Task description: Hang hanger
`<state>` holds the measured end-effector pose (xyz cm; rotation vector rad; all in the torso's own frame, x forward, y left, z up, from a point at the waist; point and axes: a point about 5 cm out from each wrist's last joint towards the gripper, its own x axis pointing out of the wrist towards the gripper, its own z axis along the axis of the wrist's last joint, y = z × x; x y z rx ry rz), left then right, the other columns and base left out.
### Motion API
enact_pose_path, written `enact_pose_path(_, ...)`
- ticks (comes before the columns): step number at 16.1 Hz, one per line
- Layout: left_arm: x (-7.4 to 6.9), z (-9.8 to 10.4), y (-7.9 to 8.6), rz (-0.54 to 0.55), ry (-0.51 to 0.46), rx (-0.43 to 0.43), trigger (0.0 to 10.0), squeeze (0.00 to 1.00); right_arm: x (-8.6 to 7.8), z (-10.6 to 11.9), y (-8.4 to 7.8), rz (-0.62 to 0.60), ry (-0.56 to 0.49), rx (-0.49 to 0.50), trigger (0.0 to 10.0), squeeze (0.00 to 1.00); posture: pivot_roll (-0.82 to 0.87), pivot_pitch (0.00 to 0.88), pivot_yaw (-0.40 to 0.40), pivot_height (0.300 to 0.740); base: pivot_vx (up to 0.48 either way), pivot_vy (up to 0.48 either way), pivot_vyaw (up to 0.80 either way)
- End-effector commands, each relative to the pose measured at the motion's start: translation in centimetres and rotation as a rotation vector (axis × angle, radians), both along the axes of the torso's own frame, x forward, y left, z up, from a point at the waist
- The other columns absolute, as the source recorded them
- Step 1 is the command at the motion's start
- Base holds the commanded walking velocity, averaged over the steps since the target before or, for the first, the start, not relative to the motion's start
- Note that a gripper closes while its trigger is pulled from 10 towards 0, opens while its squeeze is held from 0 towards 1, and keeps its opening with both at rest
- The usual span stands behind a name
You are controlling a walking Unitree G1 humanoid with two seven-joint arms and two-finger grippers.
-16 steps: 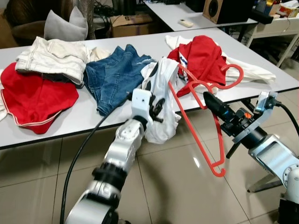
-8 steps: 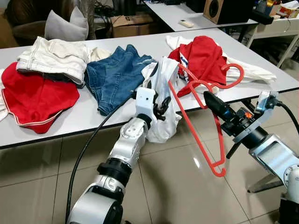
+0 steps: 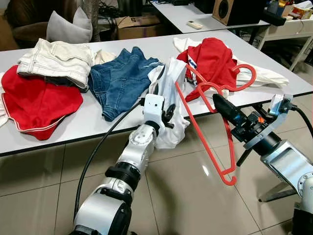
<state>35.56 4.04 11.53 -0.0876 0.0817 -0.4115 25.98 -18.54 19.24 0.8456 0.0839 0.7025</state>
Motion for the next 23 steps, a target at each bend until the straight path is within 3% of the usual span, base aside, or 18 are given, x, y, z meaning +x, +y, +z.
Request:
enact_pose_path(1,0.3,0.7,-0.3,-0.003,-0.020,0.003,0.0,0.00,-0.2,1.0,0.0,0.003,-0.044,0.002,0.0,0.00,-0.30,0.000,0.008,0.740,0.000,0.000,0.00)
enact_pose_path(9,-0.2,0.0,1.5,-0.034,-0.035,-0.010,0.0,0.00,0.0,0.5,-0.2,-0.016,-0.025,-0.008,0.0,0.00,-0.29,0.000,0.004,0.740,0.000,0.000,0.00)
enact_pose_path(15,-1.1,0.1,1.8,-0.144,-0.055,-0.064,0.0,0.00,0.3,0.3,-0.3,-0.037,-0.020,-0.023,0.0,0.00,-0.28,0.000,0.014,0.740,0.000,0.000,0.00)
enact_pose_path(17,-1.7,1.1,2.7,-0.271,-0.088,-0.063,0.0,0.00,0.3,-0.2,-0.5,-0.062,-0.003,-0.037,0.0,0.00,-0.27,0.000,0.007,0.740,0.000,0.000,0.00)
enact_pose_path(20,-2.1,2.3,3.9,-0.361,-0.113,-0.049,0.0,0.00,0.6,-0.9,-0.3,-0.075,0.025,-0.044,0.0,0.00,-0.24,0.000,0.001,0.740,0.000,0.000,0.00)
enact_pose_path(23,-1.8,5.1,5.5,-0.391,-0.178,0.051,0.0,0.00,0.6,-2.1,-0.1,-0.091,0.073,-0.051,0.0,0.00,-0.22,0.000,0.009,0.740,0.000,0.000,0.00)
